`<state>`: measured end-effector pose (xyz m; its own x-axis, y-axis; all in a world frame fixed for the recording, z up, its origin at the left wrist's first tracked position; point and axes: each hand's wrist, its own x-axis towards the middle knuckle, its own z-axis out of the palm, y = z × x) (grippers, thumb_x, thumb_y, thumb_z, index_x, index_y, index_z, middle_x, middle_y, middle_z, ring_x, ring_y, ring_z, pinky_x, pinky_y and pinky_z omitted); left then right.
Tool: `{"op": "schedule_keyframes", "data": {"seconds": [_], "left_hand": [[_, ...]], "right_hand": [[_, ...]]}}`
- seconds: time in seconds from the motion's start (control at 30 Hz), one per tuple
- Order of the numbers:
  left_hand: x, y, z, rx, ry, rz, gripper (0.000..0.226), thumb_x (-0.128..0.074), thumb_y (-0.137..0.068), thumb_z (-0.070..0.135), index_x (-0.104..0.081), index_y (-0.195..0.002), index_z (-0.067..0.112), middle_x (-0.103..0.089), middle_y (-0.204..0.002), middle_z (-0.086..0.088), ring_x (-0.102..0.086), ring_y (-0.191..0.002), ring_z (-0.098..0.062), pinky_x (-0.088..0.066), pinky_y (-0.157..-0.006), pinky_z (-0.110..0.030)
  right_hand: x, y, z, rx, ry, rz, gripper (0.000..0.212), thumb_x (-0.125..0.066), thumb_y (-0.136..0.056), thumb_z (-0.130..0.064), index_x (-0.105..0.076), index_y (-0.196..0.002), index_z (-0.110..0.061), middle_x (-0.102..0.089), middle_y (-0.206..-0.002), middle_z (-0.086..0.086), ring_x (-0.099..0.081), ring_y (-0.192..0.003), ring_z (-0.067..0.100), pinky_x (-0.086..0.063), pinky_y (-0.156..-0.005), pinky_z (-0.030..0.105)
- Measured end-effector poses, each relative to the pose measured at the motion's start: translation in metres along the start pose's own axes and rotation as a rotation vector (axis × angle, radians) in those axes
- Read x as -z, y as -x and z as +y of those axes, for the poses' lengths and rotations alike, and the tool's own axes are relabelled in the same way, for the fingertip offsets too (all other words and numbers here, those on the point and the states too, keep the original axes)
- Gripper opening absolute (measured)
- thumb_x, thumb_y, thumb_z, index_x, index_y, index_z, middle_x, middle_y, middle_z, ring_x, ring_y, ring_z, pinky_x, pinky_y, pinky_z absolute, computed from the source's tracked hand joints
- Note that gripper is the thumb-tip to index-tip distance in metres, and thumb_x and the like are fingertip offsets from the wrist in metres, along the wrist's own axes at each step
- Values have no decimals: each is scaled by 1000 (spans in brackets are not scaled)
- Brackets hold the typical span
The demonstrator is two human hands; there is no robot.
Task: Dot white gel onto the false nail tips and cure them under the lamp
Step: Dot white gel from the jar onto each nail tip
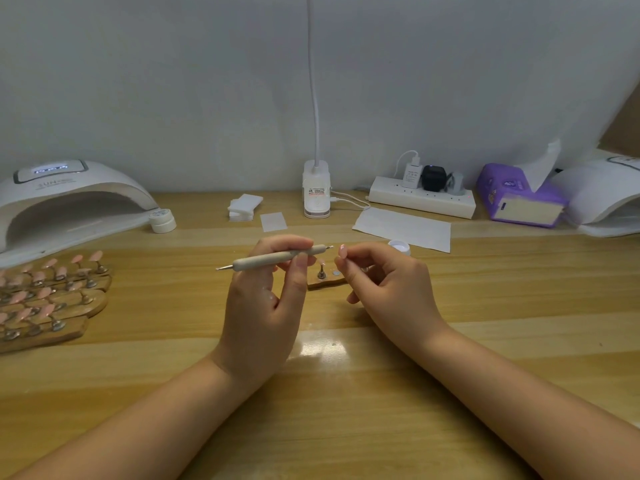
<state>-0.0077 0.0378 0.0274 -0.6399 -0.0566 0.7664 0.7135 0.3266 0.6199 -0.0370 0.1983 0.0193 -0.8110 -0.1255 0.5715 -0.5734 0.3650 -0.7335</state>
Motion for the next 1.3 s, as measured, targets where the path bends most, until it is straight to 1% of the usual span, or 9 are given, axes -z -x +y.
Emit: {"op": "schedule_keyframes", "data": {"seconds": [0.13,0.37,0.57,0.77,0.93,1.03,1.1,1.2,1.3], "left_hand": [[0,0,-2,-12,-22,-16,13,-49,-93,22,-56,-104,22,-65,-95,5,-65,-90,-8,-50,-79,-19],[1,1,-1,-27,-41,-37,15,-49,-94,23,-55,-106,28,-66,-96,2,-66,-91,-14,-54,-79,-31],[1,2,-1,-13,-42,-47,15,-50,-93,24,-58,-106,22,-66,-96,-1,-66,-91,-19,-55,-77,-40],[1,2,-2,-8,-46,-41,15,-51,-93,23,-58,-105,22,-66,-96,-1,-66,-89,-20,-55,-77,-45],[1,2,-1,0,-47,-45,15,-50,-93,24,-58,-106,21,-66,-95,-1,-66,-90,-19,-55,-78,-39],[1,2,0,-4,-36,-29,15,-48,-94,23,-57,-106,19,-66,-96,2,-66,-90,-9,-53,-80,-25],[1,1,0,-1,-32,-13,16,-46,-95,22,-56,-106,17,-65,-96,3,-65,-90,-5,-50,-80,-18],[1,1,0,-1,-25,-5,14,-45,-96,22,-55,-106,21,-65,-96,3,-65,-89,-7,-51,-80,-19],[0,2,0,-15,-16,-2,12,-46,-96,22,-55,-105,22,-63,-96,8,-66,-87,-8,-51,-78,-19]], "right_hand": [[-1,0,1,16,21,12,7,-66,-90,-20,-69,-93,-26,-66,-77,-18,-65,-60,10,-55,-55,30],[-1,-1,1,29,26,7,7,-66,-90,-20,-69,-94,-25,-67,-78,-15,-65,-63,9,-56,-56,34],[-1,0,1,39,30,4,6,-66,-90,-20,-71,-94,-22,-68,-77,-11,-65,-63,13,-55,-57,40],[-1,0,2,36,33,-4,8,-66,-90,-20,-71,-95,-20,-69,-78,-10,-66,-64,12,-55,-57,40],[-1,0,3,39,38,1,7,-66,-90,-21,-71,-95,-20,-69,-78,-10,-66,-62,12,-55,-57,40],[-1,0,3,31,26,3,7,-66,-90,-21,-71,-94,-19,-68,-78,-12,-66,-61,12,-56,-57,38],[-1,1,3,19,10,9,6,-66,-90,-21,-71,-94,-19,-68,-77,-12,-66,-59,11,-56,-56,37],[-1,0,2,17,0,6,6,-65,-91,-21,-70,-95,-21,-68,-78,-10,-66,-60,9,-56,-56,33],[-1,0,3,9,-14,-3,9,-65,-90,-18,-71,-98,-18,-70,-81,-6,-68,-62,10,-57,-58,35]]}}
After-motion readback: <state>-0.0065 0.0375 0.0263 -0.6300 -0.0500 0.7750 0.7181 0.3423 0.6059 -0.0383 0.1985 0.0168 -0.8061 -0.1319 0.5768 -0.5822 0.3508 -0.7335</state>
